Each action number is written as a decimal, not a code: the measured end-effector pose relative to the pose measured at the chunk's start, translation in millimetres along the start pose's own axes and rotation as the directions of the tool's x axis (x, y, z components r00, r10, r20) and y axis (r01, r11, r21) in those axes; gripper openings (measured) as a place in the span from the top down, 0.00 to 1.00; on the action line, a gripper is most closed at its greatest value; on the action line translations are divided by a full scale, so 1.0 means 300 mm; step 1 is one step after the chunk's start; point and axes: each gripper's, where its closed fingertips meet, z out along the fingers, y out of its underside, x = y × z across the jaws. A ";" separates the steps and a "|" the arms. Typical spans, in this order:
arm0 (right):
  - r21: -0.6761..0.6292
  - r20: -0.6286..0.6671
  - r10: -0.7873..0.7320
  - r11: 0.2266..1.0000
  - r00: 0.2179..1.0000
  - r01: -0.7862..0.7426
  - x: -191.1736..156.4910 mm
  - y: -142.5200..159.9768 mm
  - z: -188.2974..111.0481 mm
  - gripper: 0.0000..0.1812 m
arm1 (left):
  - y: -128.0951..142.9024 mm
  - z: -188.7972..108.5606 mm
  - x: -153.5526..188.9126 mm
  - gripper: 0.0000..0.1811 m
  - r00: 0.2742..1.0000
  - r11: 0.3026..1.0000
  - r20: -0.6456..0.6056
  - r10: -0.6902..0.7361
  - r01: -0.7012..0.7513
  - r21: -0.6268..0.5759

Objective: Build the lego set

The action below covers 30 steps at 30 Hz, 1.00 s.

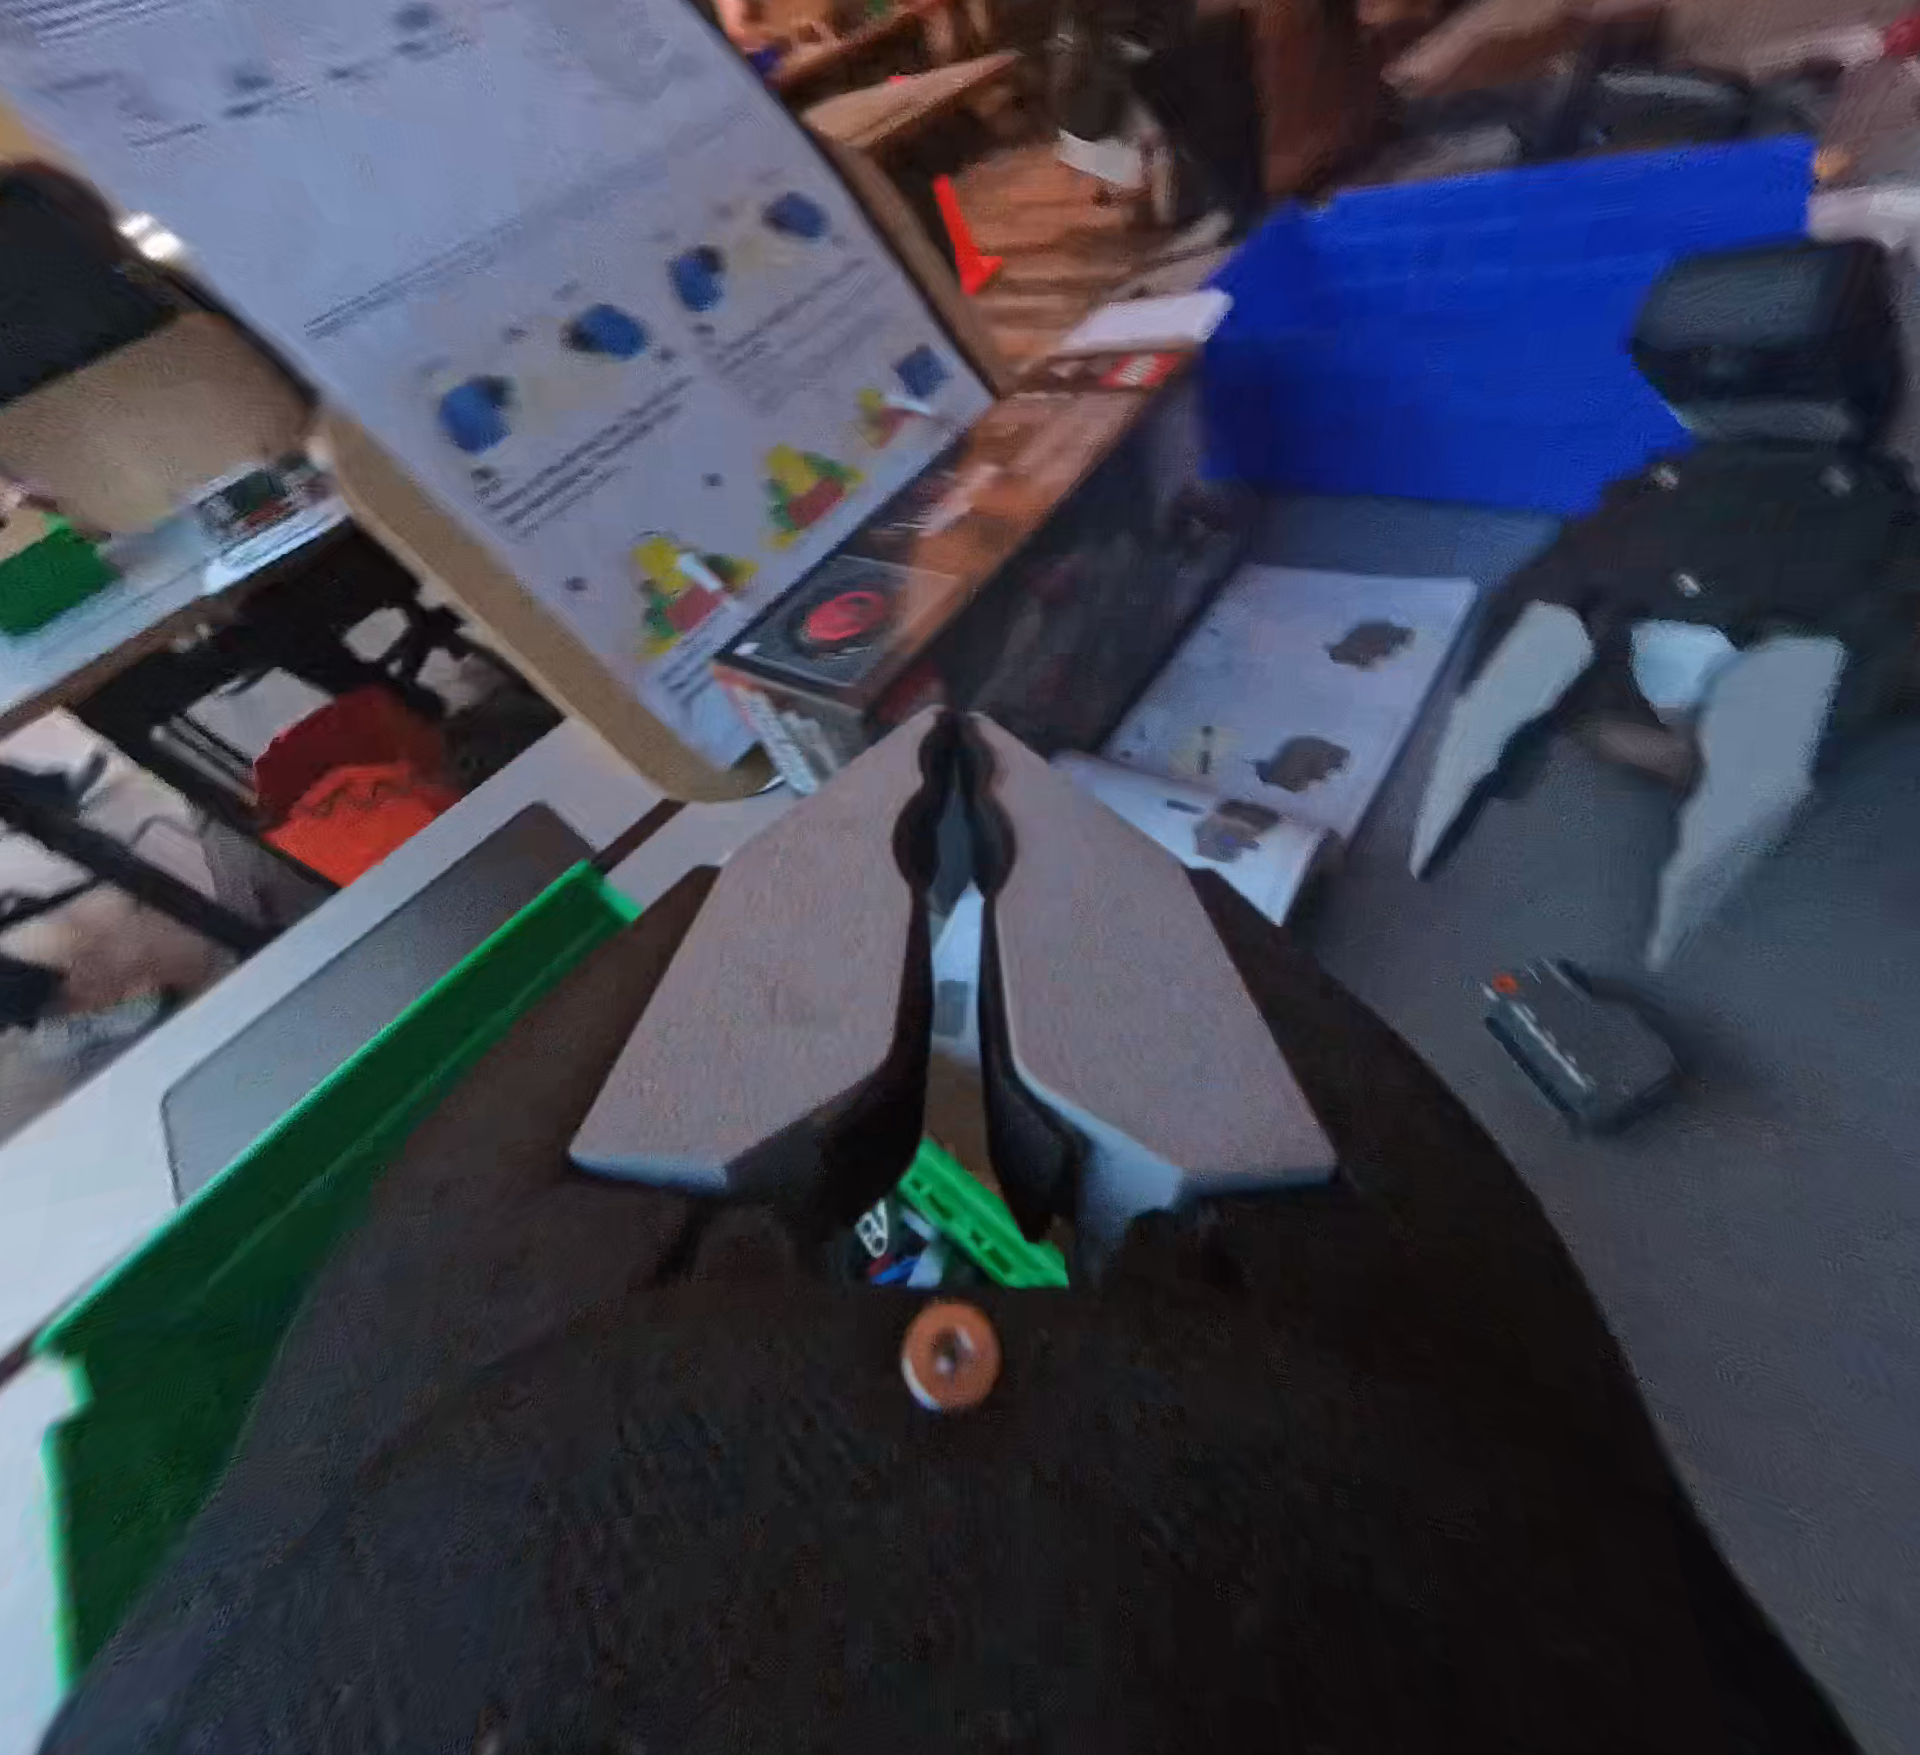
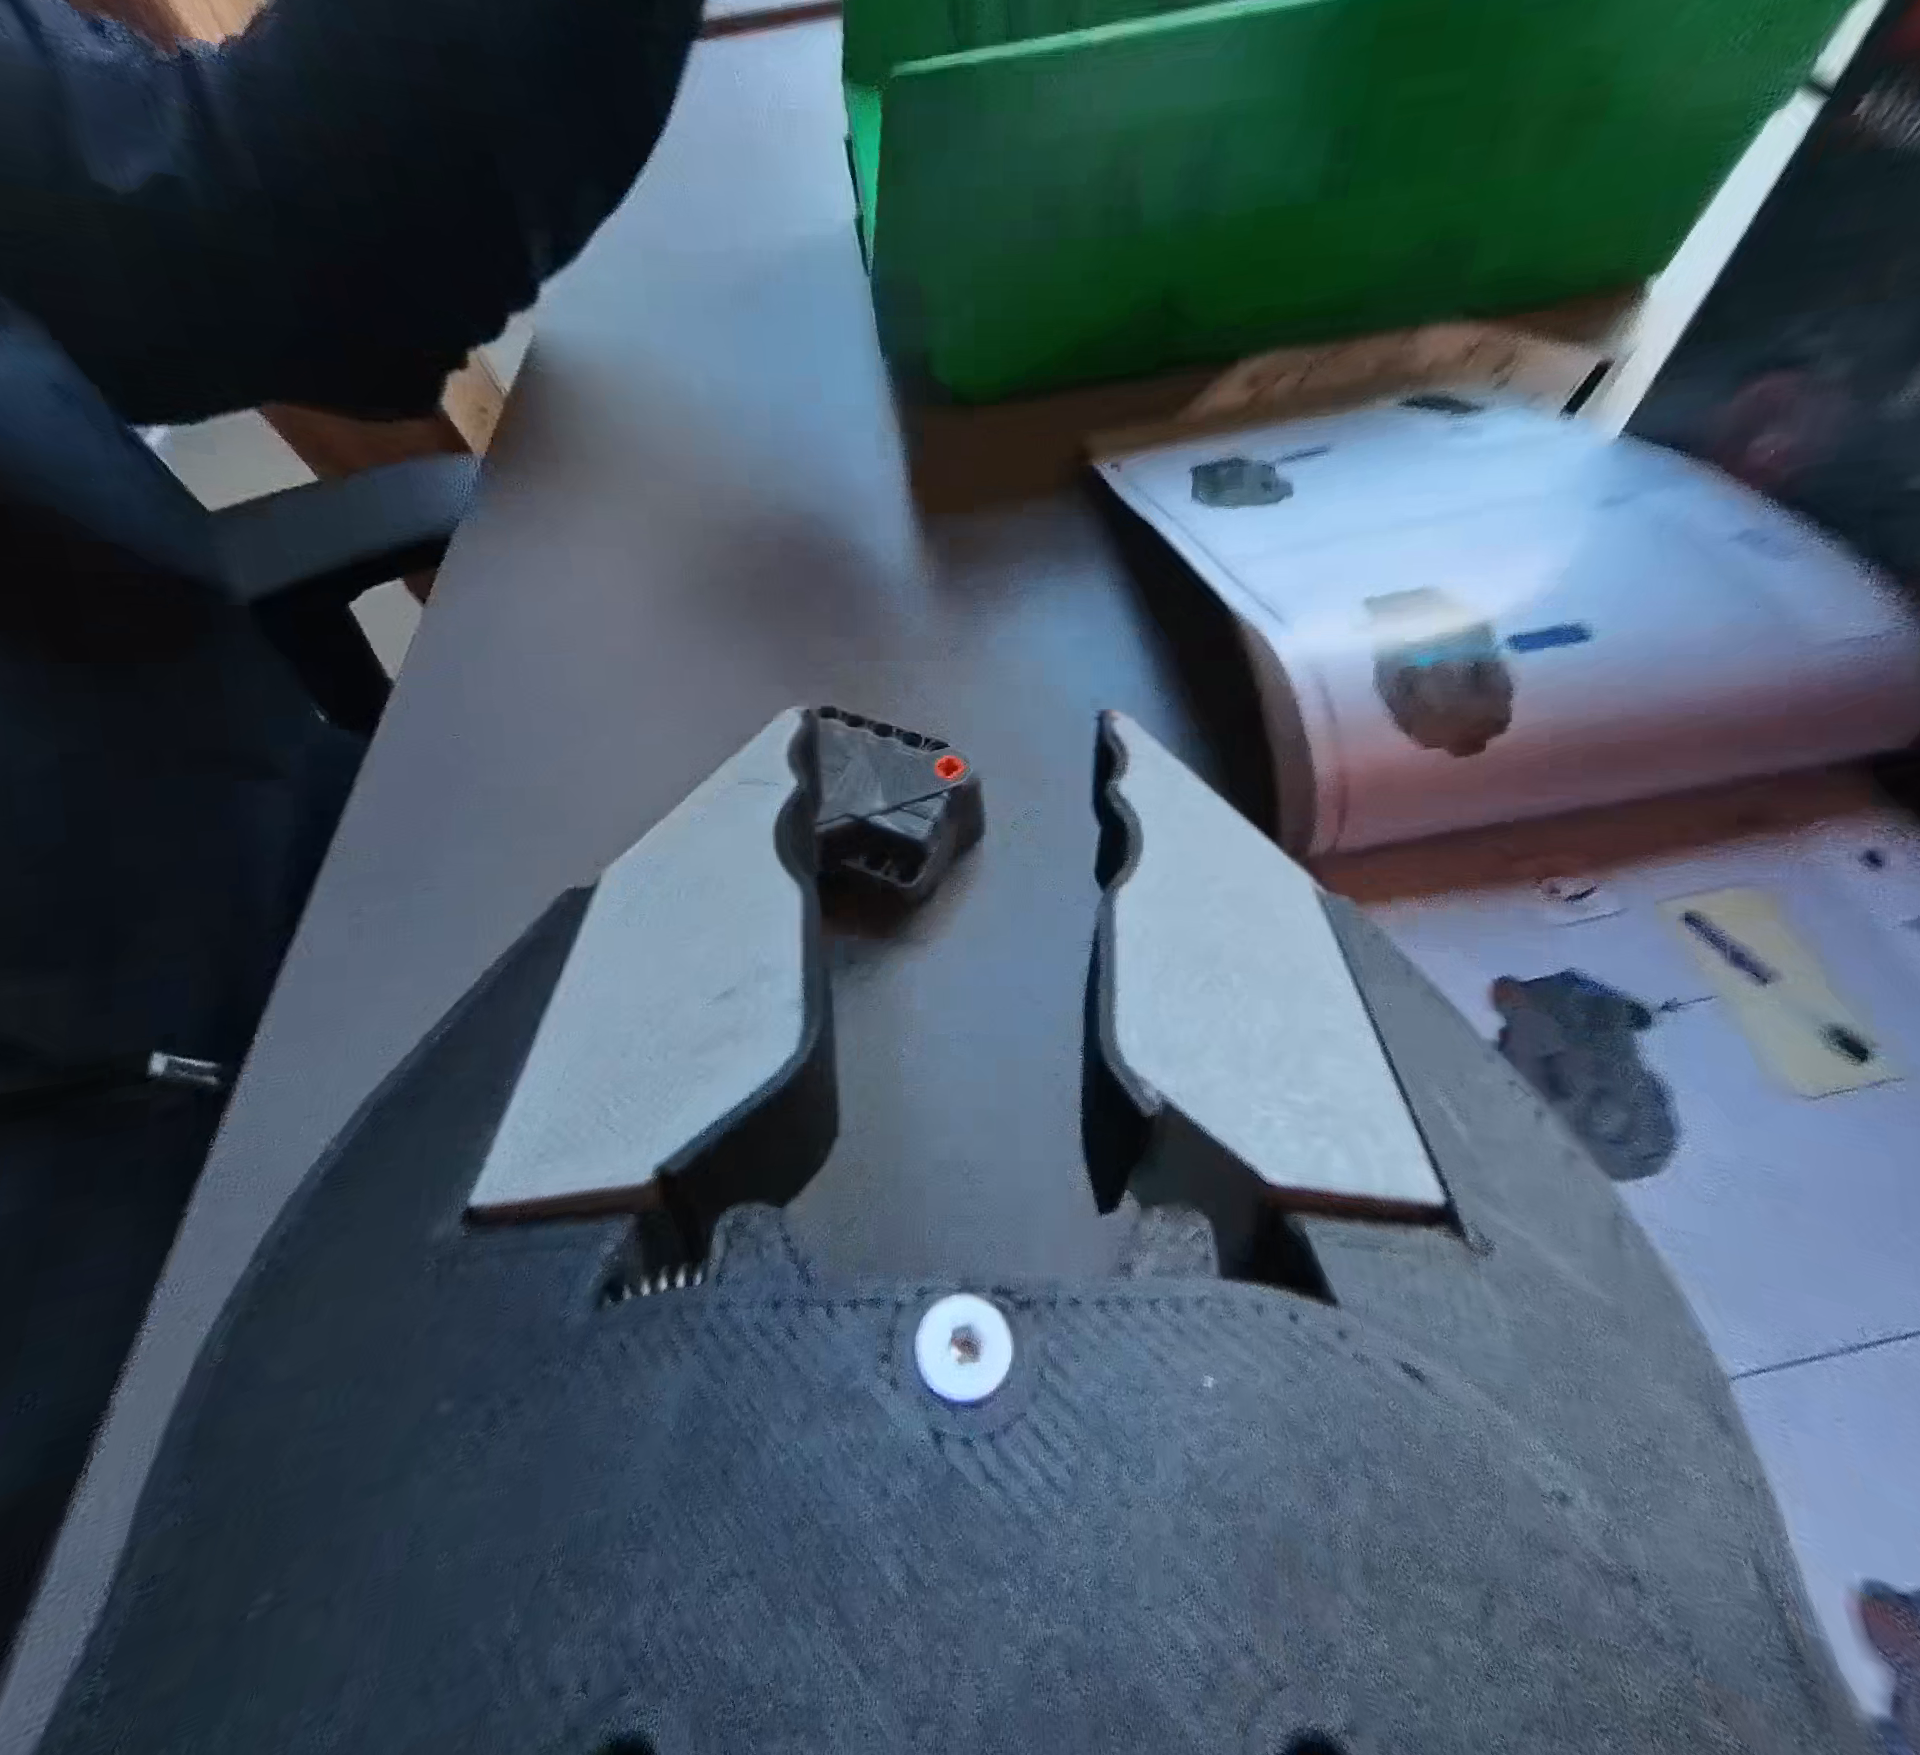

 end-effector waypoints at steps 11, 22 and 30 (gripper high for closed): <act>-0.313 -0.141 0.032 0.947 0.989 -0.075 -0.030 0.139 0.091 0.55 | 0.153 -0.196 -0.308 1.00 0.935 0.998 0.351 -0.050 0.031 0.059; -0.311 -0.116 0.029 0.948 0.993 -0.064 0.037 0.127 0.026 0.62 | 0.240 -0.200 -0.282 1.00 0.965 0.987 0.218 -0.148 0.131 0.091; -0.365 -0.001 -0.128 0.923 0.992 0.119 -0.040 0.137 0.130 0.73 | 0.250 -0.167 -0.228 1.00 0.977 0.992 0.178 -0.117 0.106 0.073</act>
